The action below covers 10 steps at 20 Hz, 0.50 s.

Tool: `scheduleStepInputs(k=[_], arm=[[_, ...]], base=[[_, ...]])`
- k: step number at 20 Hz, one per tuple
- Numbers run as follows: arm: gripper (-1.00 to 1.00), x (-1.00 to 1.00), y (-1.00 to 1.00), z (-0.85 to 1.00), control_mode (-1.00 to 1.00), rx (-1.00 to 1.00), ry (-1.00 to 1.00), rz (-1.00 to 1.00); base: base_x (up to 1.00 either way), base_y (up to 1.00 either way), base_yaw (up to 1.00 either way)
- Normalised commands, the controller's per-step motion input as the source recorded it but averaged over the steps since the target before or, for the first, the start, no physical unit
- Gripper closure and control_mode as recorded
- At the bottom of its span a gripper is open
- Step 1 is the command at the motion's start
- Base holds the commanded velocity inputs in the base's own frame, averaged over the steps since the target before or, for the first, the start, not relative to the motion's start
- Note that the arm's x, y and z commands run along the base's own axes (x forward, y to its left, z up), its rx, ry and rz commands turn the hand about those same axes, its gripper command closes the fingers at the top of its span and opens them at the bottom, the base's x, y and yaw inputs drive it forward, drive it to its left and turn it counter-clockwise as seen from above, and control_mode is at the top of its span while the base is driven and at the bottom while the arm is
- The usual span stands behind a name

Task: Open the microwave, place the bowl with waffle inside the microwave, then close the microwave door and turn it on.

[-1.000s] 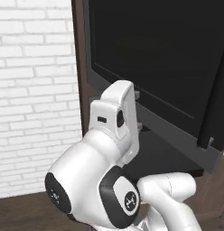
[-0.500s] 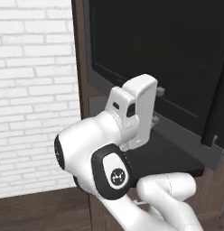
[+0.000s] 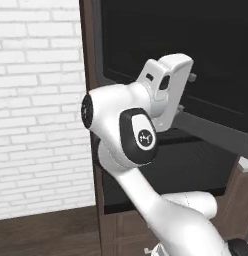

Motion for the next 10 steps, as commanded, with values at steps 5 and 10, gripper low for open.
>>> scheduleStepInputs(k=[5,10], arm=[[-1.00,0.54,-0.37,0.28,-1.00,0.18,0.00,0.00],[-1.00,0.58,-0.41,-0.04,-1.00,0.13,0.00,0.00]], base=[[0.00,0.00,0.00],[0.00,0.00,0.00]])
